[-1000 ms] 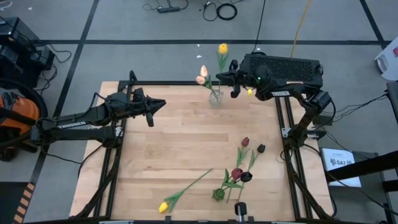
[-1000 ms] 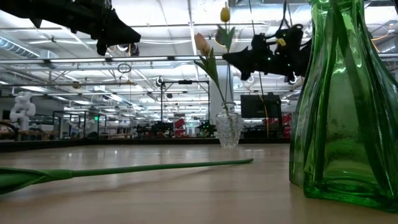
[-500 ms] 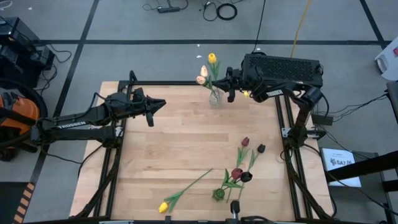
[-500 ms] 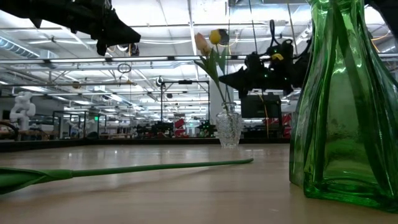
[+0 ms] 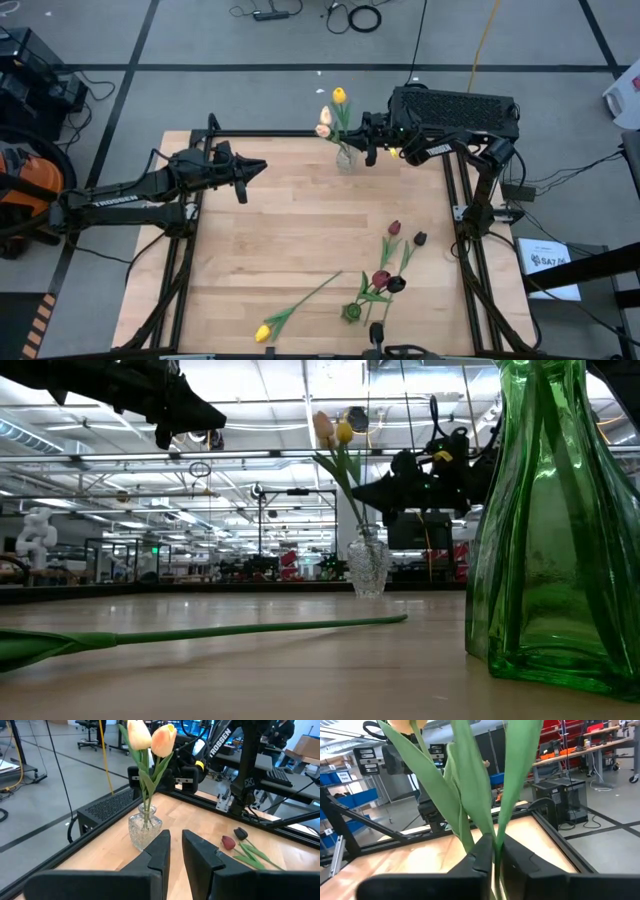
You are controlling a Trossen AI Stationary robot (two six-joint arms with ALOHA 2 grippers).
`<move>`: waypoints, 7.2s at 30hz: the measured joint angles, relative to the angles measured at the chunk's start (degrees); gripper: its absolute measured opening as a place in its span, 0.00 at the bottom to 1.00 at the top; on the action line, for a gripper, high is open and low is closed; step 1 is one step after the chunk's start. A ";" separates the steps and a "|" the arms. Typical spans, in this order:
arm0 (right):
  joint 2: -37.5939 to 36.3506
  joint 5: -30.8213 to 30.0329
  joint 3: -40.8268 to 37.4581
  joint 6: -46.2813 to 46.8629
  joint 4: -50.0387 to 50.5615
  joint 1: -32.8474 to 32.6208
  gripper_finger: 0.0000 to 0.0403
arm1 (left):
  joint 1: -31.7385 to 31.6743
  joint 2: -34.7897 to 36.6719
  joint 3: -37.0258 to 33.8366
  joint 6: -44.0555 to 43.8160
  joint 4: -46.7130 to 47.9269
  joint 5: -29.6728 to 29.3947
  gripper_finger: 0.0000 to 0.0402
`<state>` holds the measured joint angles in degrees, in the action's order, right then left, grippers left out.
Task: Sort flowers into vase by color
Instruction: Put the top yellow tulip into the transparent flower vase, then put the black tulip into the green flower vase
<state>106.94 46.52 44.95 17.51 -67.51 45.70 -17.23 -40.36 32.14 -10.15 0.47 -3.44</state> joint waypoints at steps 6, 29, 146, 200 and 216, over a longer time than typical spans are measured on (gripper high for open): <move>-0.46 -0.02 0.07 0.89 0.53 0.01 0.19 | 0.00 0.00 0.00 0.02 0.00 -0.02 0.14; -17.57 -10.78 0.11 -28.24 38.58 -2.37 0.39 | 0.01 0.00 0.00 0.15 0.07 0.00 0.14; -15.59 -53.87 -2.40 108.30 110.49 -73.36 0.05 | 0.00 -0.02 0.02 4.55 -0.48 -6.45 0.14; -27.24 -122.79 42.54 73.92 133.91 -113.84 0.00 | 0.02 -0.02 0.02 4.59 -0.31 -7.30 0.14; -17.31 -133.43 42.54 45.44 106.47 -114.22 0.00 | 0.02 -0.02 0.02 4.59 -0.31 -7.30 0.14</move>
<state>89.62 -86.90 87.48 62.95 38.97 -68.52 -17.21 -40.38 32.16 -5.56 0.16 -10.74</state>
